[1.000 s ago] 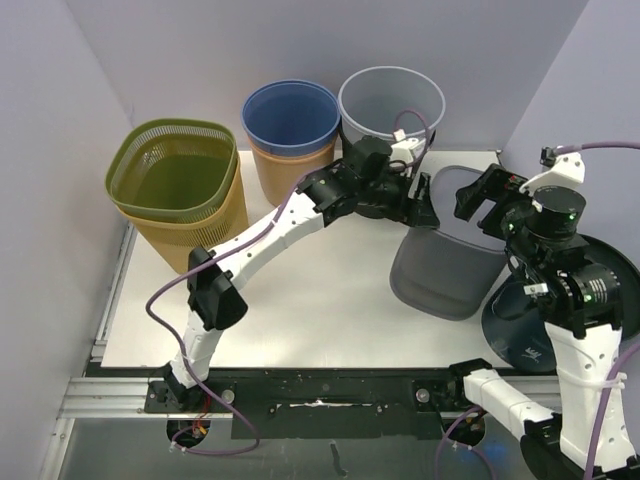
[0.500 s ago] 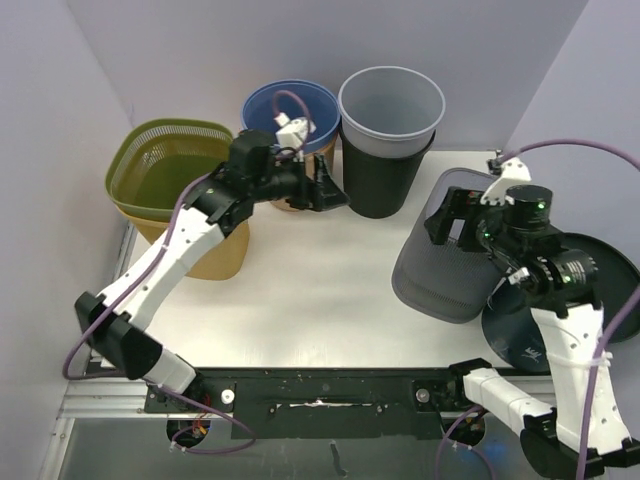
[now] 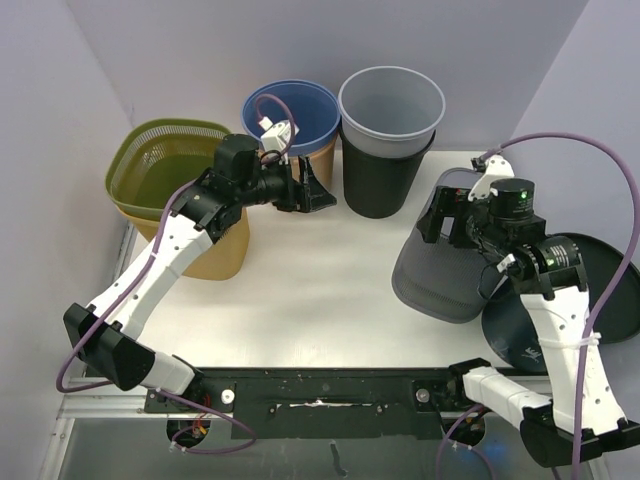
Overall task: Turn the large container upside down
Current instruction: Move the container to the corner of the board.
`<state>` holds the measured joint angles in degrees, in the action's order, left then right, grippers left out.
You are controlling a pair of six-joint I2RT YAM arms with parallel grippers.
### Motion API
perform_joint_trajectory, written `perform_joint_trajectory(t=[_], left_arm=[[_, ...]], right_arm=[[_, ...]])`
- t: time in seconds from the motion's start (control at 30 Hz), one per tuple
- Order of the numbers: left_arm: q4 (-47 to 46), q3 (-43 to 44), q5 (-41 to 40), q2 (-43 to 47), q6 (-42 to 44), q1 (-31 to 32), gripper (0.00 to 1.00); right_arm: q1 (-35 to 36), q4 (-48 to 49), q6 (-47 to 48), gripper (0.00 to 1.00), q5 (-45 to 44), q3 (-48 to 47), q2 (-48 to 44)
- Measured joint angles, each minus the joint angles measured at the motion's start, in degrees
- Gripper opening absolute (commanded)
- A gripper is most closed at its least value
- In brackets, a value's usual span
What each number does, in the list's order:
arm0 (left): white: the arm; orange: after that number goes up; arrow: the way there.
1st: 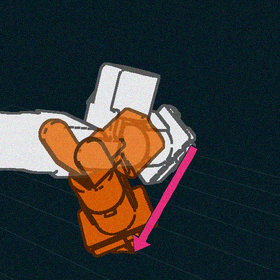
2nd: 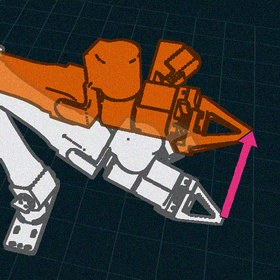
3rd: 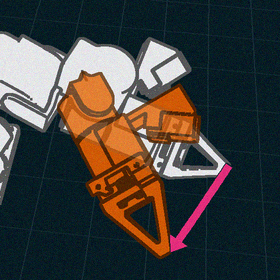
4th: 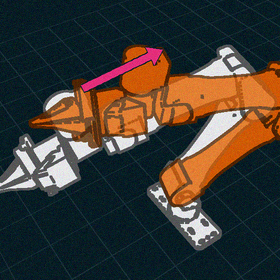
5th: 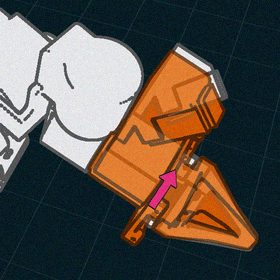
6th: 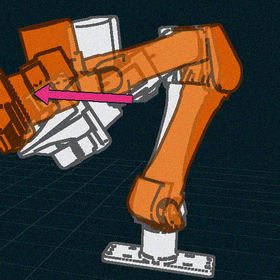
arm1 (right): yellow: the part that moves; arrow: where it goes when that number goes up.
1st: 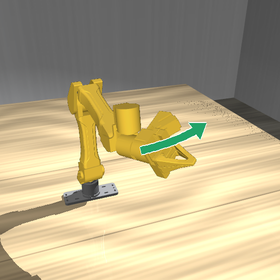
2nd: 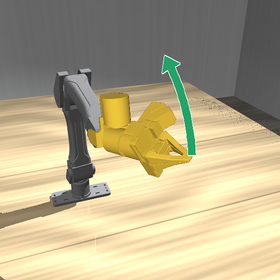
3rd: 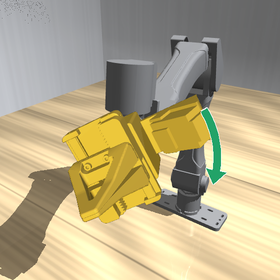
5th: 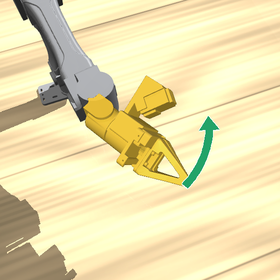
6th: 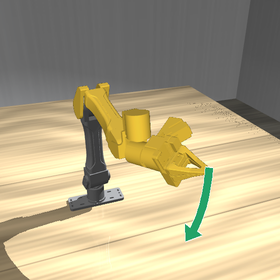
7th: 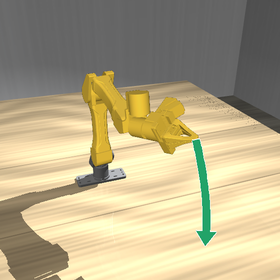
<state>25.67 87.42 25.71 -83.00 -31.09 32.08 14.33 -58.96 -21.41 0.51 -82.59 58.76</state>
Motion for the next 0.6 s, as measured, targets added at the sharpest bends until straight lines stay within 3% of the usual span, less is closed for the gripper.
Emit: perform_joint_trajectory(t=[0.2, 0.37, 0.47, 0.6], left_arm=[[0.02, -0.33, -0.46, 0.00, 0.02, -0.35, 0.68], [-0.44, -1.55, -1.49, 0.22, 0.00, -1.64, 0.68], [-0.90, -4.17, -1.84, 0.98, -0.31, -2.29, 0.68], [-1.22, -6.58, -1.92, 1.60, -0.98, -2.64, 0.68]], right_arm=[[1.29, 2.36, 1.40, 0.98, 17.35, -0.24, -2.25], [7.72, 5.55, 1.53, 0.98, 26.43, 3.63, -3.52], [11.23, 4.31, 1.51, 0.98, 26.36, 6.73, -2.32], [11.69, 1.88, 1.33, 0.98, 17.33, 8.72, 3.34]])
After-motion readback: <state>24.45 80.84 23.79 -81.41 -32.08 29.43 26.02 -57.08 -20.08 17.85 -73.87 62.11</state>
